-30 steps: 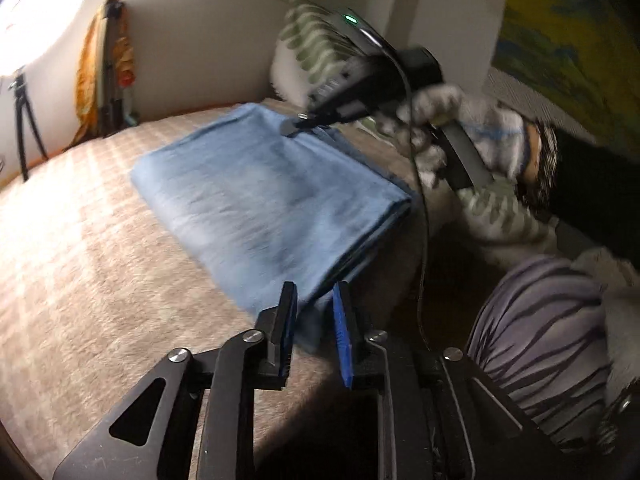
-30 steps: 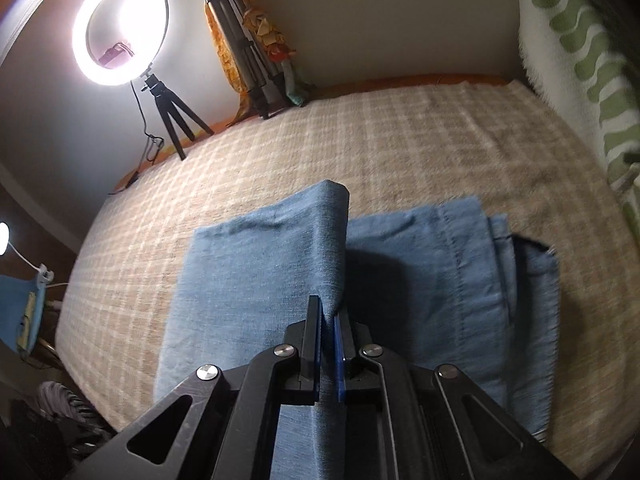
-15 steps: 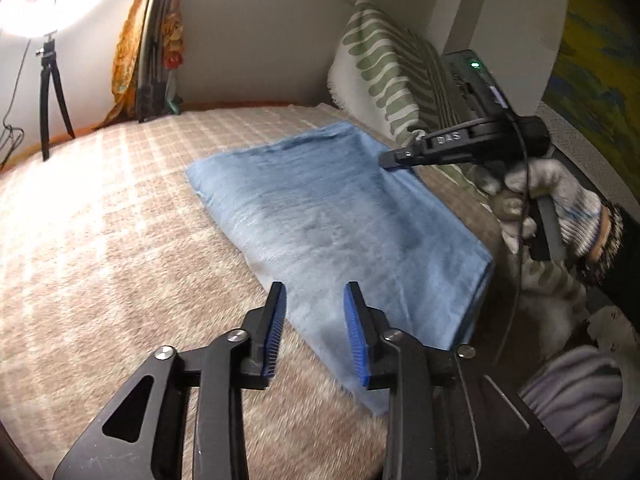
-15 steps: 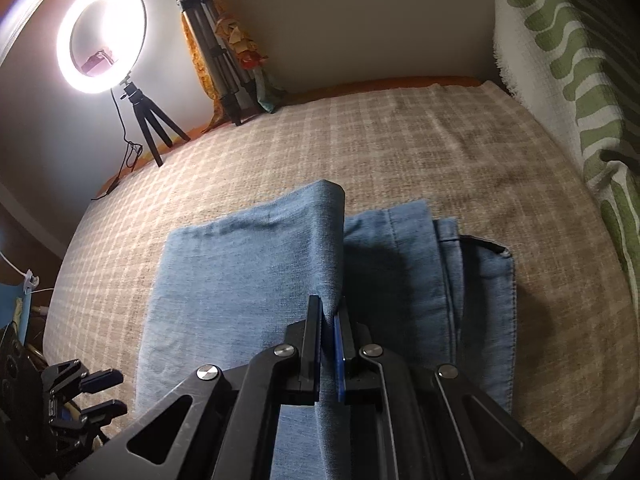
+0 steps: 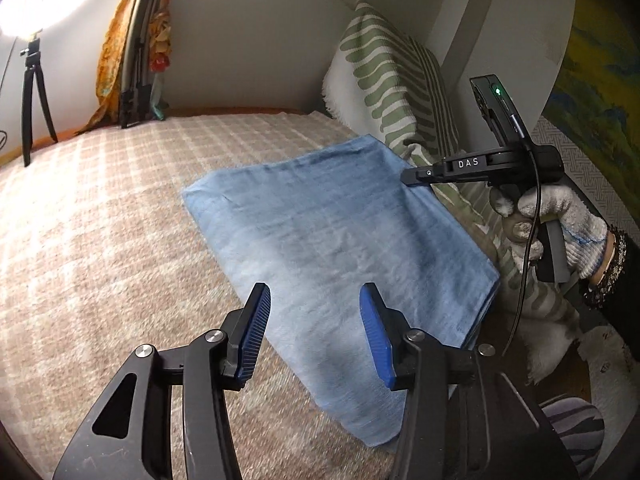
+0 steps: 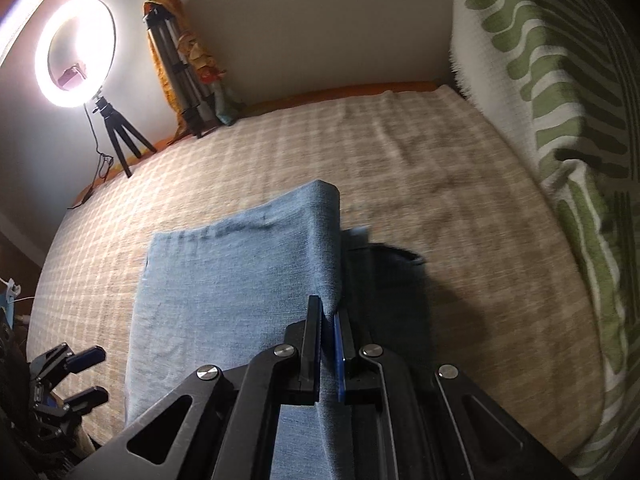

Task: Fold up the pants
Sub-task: 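Open the left tool while the right tool opens and releases the jeans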

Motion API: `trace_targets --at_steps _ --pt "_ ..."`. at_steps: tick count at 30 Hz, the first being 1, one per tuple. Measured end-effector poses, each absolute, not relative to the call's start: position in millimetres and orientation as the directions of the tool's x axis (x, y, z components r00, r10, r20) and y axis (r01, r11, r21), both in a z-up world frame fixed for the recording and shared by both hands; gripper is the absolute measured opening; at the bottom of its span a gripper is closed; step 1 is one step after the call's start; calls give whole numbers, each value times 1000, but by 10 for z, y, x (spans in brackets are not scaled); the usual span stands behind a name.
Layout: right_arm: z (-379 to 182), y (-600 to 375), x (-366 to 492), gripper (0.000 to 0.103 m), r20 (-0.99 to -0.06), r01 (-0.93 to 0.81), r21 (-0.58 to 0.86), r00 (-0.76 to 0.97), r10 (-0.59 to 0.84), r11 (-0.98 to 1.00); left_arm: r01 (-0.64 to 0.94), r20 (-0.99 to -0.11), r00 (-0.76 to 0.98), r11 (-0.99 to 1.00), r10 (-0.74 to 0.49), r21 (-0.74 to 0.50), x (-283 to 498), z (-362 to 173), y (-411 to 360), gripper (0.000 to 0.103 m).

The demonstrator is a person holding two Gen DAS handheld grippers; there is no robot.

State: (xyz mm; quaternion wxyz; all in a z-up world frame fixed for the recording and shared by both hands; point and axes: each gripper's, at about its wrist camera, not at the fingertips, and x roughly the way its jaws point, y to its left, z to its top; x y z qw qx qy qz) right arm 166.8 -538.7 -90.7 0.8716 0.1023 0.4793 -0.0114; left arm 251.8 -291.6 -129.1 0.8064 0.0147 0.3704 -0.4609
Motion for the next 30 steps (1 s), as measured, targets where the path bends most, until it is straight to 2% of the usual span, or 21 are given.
trace_targets --at_steps 5,7,12,15,17,19,22,23,28,30 --pt "-845 -5615 1624 0 -827 175 85 562 -28 981 766 -609 297 564 -736 -308 2480 -1279 -2985 45" --pt "-843 -5833 1588 0 -816 214 179 578 24 960 783 -617 284 549 -734 -293 2432 -1294 -3039 45" --pt "-874 -5946 1505 1 -797 178 262 594 108 948 795 -629 266 535 -730 -285 2380 -1343 -3106 45" --pt "-913 -5898 1464 8 -788 150 296 596 152 943 784 -633 272 548 -725 -291 2415 -1351 -3094 45" --pt "-930 -5859 1417 39 -775 127 319 605 181 939 762 -640 268 565 -720 -317 2495 -1373 -3067 47" --pt "-947 -5798 1382 44 -767 101 314 614 189 944 729 -641 257 580 -724 -363 2589 -1400 -3030 52" --pt "-1025 -5757 1382 61 -776 84 300 601 192 950 651 -643 218 600 -734 -465 2804 -1470 -2955 52" --pt "-1060 -5749 1384 63 -776 80 302 600 197 950 630 -646 214 609 -733 -482 2852 -1481 -2939 52" --pt "-1020 -5756 1316 63 -729 86 272 668 147 958 558 -647 248 652 -721 -513 3090 -1443 -2797 53" --pt "-921 -5701 1289 54 -693 54 253 706 143 966 563 -645 273 662 -714 -495 3167 -1336 -2759 52"
